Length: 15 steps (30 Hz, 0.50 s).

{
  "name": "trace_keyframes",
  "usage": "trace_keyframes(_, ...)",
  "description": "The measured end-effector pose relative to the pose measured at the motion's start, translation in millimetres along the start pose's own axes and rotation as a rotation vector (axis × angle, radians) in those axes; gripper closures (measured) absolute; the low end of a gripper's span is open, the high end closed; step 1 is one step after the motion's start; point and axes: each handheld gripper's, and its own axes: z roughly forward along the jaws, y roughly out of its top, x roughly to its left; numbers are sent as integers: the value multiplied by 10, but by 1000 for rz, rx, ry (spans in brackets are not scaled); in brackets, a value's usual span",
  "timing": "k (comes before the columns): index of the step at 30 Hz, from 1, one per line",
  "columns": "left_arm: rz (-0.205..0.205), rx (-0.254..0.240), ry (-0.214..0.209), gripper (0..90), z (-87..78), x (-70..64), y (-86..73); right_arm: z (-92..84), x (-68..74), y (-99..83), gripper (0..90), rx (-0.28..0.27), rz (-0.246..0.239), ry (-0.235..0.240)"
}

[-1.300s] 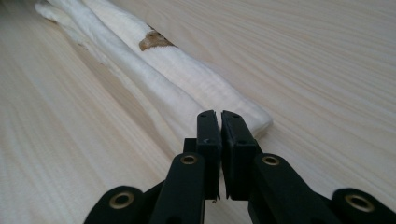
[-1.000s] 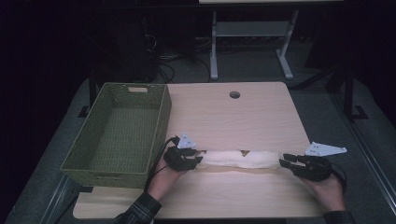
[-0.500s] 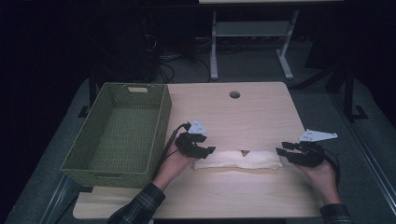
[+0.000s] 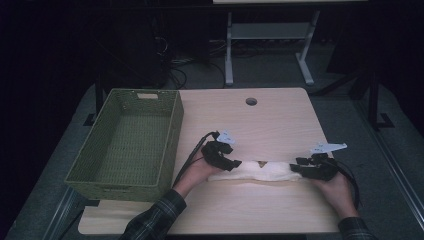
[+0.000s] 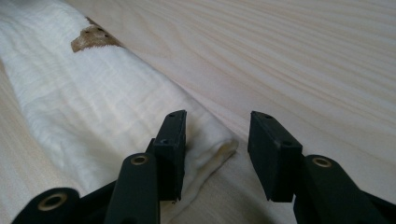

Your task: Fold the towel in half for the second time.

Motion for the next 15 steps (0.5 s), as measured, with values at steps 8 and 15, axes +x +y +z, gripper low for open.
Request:
trace_keyframes(8,9,74,-37,394,219,13,-37,5,25,-2,744,4,-3,35)
trace_keyframes(15,37,95,-53,517,241,-16,-42,7,47,10,811,11,-18,43)
